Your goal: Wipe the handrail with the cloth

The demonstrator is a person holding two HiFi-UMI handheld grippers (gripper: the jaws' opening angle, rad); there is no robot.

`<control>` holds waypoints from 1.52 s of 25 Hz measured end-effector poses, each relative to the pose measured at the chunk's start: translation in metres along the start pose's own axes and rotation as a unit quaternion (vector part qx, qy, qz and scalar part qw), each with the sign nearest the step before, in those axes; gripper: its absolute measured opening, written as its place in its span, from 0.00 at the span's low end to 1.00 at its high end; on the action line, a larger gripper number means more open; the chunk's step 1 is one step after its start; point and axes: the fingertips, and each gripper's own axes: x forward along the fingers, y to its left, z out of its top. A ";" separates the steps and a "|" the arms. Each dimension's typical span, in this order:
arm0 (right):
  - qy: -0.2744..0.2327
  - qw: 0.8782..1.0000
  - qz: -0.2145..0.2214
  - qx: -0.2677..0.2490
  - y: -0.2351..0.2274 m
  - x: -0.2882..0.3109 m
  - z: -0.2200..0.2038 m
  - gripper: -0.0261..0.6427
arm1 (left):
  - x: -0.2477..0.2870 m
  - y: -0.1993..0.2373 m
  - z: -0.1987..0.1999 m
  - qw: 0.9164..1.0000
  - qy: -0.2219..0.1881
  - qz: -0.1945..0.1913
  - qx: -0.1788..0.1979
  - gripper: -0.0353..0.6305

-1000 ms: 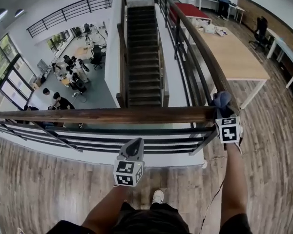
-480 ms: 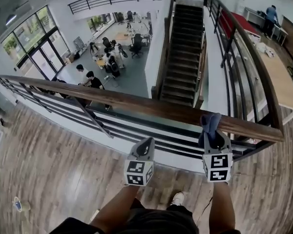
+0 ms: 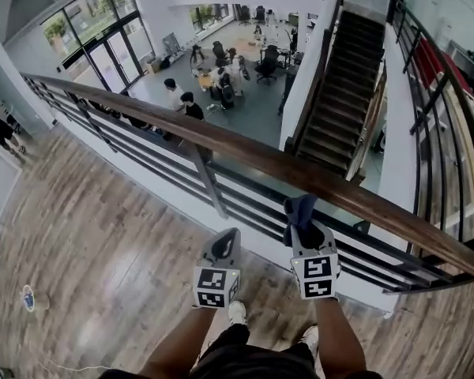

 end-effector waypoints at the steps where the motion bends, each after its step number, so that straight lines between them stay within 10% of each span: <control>1: -0.002 1.000 0.008 -0.001 0.019 0.026 0.005 0.19 | 0.000 0.023 -0.004 1.000 0.001 0.008 0.000 0.06; 12: 0.051 0.997 0.035 0.035 0.140 0.285 0.040 0.20 | 0.024 0.209 -0.047 0.998 0.040 0.054 -0.007 0.06; 21: 0.156 0.985 0.022 -0.068 0.184 0.390 0.023 0.20 | -0.001 0.282 -0.069 0.994 0.067 0.074 -0.043 0.06; 38: 0.183 0.982 0.037 -0.038 0.159 0.386 0.000 0.20 | 0.016 0.239 -0.090 0.994 0.078 0.056 -0.059 0.06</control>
